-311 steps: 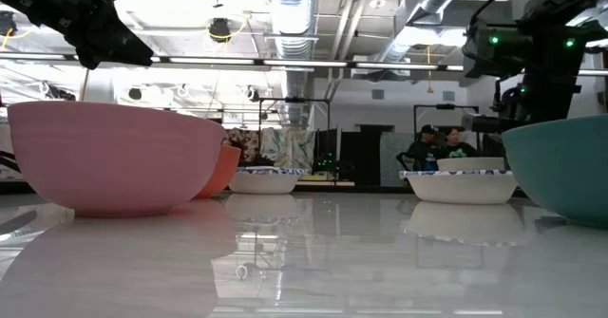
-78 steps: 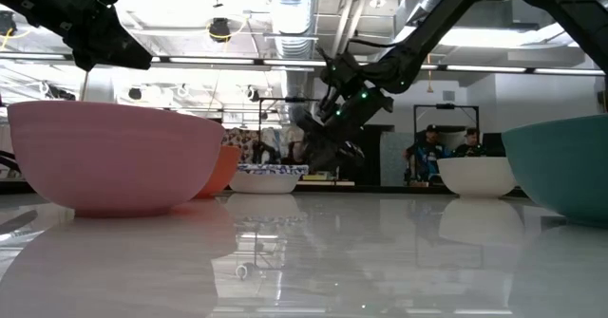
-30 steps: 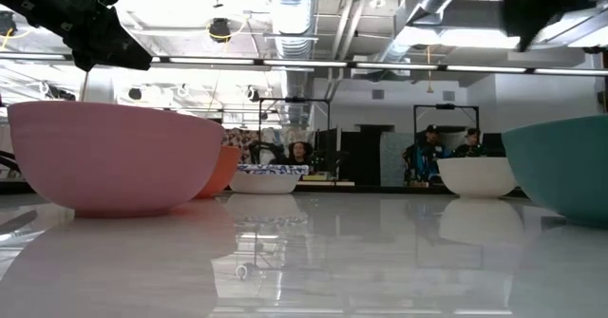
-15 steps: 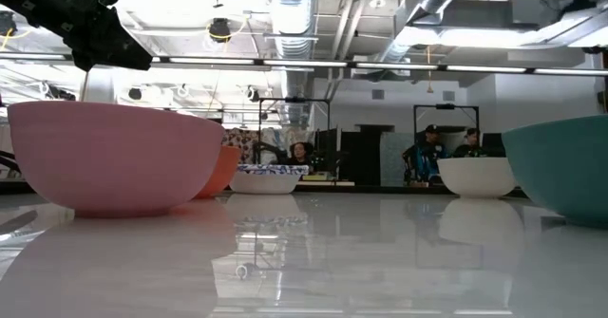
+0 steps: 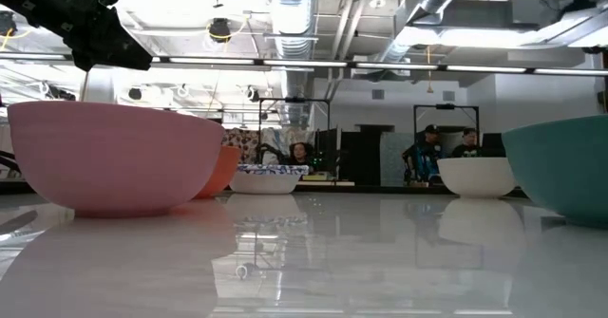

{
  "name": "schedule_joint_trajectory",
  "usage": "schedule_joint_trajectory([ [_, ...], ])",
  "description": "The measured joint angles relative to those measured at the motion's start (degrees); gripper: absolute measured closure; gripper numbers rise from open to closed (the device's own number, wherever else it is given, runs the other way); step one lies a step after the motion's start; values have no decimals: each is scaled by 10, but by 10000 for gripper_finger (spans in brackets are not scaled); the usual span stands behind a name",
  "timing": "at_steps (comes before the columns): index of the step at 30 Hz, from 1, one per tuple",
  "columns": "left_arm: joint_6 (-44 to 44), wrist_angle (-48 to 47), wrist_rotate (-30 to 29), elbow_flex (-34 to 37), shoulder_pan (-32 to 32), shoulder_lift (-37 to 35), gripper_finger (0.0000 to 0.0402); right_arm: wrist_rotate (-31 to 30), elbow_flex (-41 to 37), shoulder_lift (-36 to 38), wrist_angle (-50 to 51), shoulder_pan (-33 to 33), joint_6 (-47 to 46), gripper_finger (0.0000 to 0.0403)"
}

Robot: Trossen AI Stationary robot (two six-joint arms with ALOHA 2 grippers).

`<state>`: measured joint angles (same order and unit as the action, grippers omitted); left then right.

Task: Nest bowls inside each other
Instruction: Stack the white pattern bowl onto the stack of bowls

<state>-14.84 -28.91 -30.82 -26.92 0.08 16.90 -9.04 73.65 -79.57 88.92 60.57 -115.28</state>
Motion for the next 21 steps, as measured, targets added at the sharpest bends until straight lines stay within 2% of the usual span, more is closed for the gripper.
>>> schedule_joint_trajectory([
  [10, -9, 0, -2, 0, 0, 0, 275, 2, 0, -67, -68, 14, 40, 187],
  [14, -9, 0, -3, 0, 0, 0, 275, 4, 0, -75, -97, 13, 75, 187],
  [21, -9, -1, -3, 0, 0, 0, 275, 43, 0, -76, -97, 3, 136, 199],
])
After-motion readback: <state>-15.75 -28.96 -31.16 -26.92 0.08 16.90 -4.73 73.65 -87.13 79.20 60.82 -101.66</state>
